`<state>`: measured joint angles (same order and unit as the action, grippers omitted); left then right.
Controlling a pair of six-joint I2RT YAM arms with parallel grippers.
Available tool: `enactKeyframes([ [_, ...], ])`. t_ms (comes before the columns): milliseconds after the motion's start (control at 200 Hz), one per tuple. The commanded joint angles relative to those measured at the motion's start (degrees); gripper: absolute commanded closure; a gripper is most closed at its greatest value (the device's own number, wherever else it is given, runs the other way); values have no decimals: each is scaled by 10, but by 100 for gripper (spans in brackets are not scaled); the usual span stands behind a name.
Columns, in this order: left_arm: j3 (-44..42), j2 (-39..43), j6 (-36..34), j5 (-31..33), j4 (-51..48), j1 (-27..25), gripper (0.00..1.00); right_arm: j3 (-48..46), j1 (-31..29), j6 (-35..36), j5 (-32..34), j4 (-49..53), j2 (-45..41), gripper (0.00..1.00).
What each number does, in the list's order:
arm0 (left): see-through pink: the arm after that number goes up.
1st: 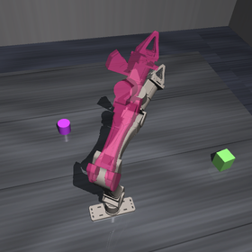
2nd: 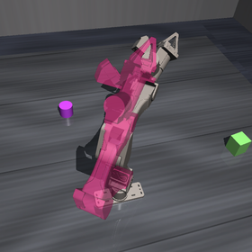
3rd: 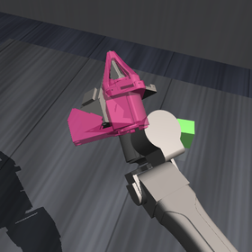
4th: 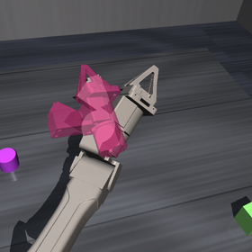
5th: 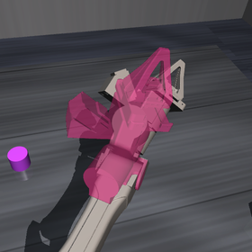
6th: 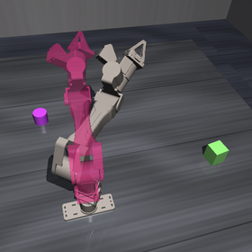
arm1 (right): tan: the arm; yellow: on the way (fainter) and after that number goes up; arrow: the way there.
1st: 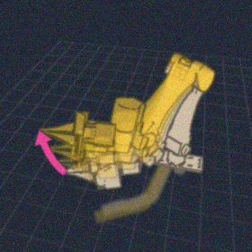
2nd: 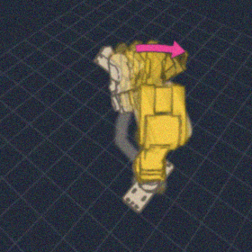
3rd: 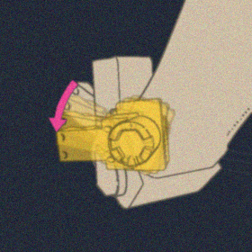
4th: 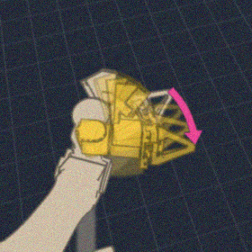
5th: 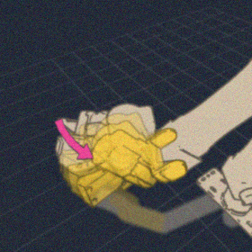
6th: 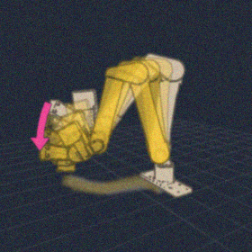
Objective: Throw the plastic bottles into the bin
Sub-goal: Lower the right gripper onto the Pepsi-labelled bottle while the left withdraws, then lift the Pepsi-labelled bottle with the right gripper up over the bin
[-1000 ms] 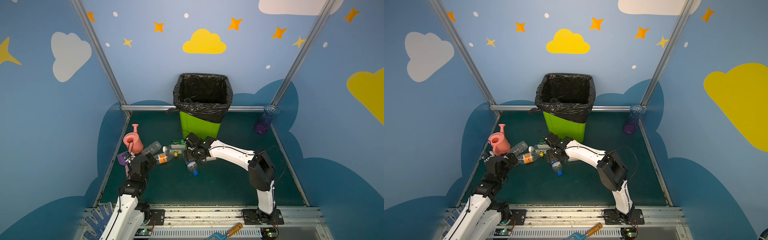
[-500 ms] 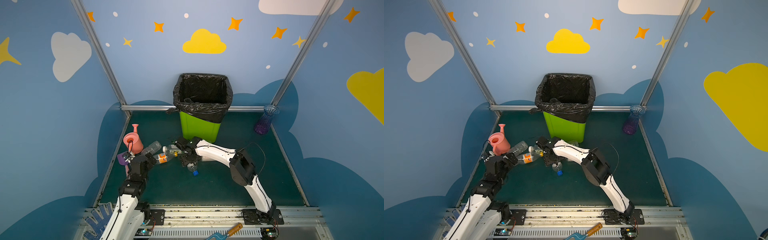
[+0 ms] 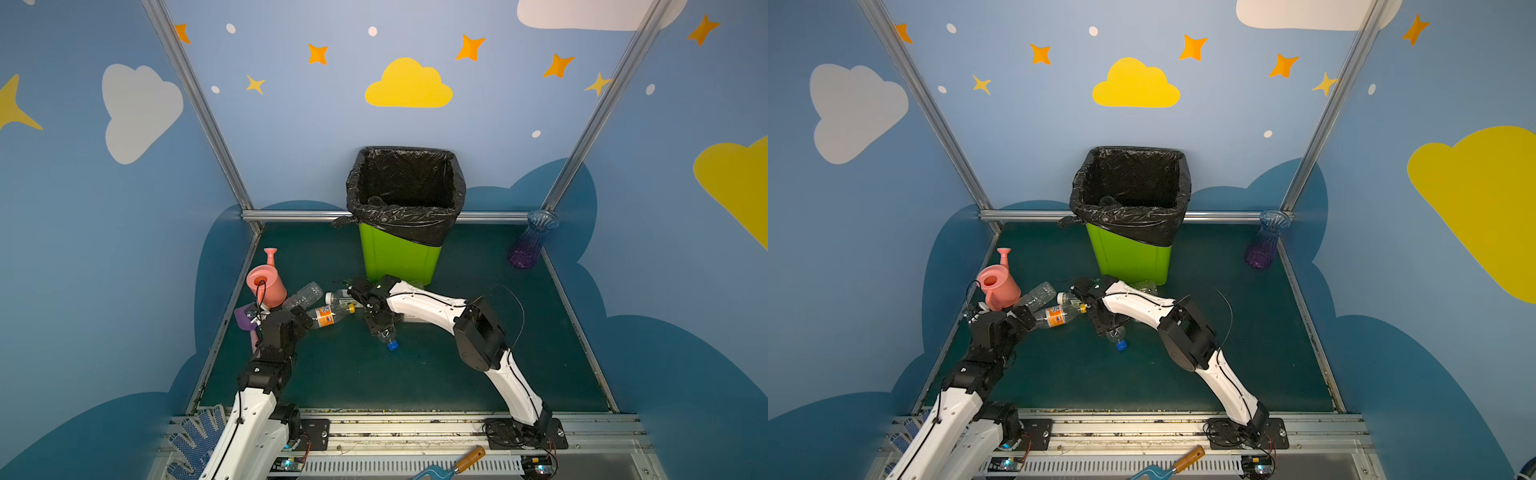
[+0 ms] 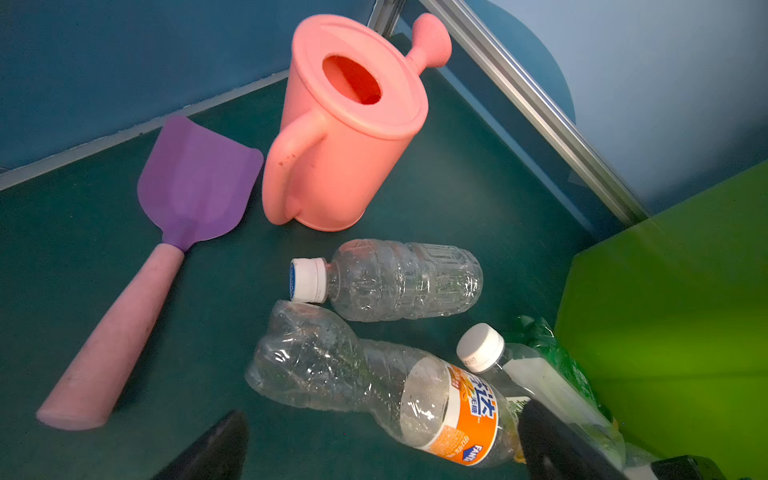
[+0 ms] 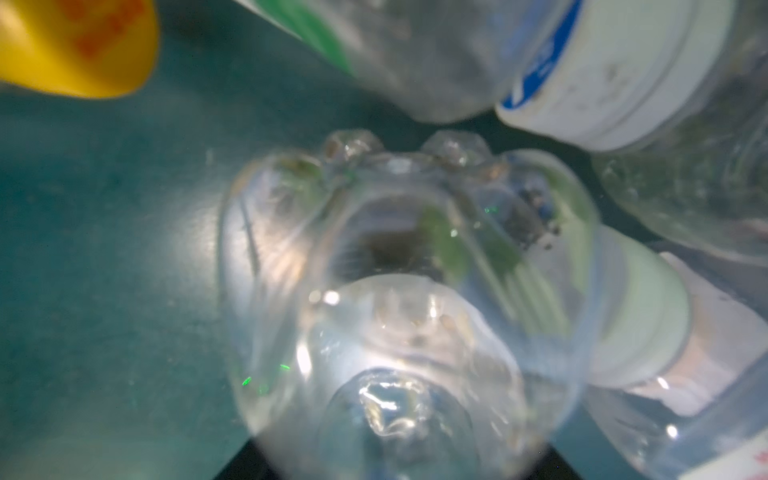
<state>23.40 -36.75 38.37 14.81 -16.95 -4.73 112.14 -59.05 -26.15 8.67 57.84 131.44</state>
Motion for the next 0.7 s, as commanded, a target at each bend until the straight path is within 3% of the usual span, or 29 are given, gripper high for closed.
enactKeyframes([
  [0,2,-4,1,0,1,2,0,1,-9,25,18,-12,-81,50],
  [240,-3,-32,2,-2,17,2,0,-8,-17,123,108,-85,-289,53],
  [461,7,-86,4,-22,43,2,0,-40,-78,373,194,-358,-496,50],
  [601,25,-116,-2,-55,44,3,0,-59,-82,511,179,-515,-551,47],
  [656,31,-125,-11,-75,45,2,0,-51,-54,522,162,-538,-547,46],
  [696,34,-131,-14,-87,46,2,0,-31,-13,491,135,-521,-534,45],
])
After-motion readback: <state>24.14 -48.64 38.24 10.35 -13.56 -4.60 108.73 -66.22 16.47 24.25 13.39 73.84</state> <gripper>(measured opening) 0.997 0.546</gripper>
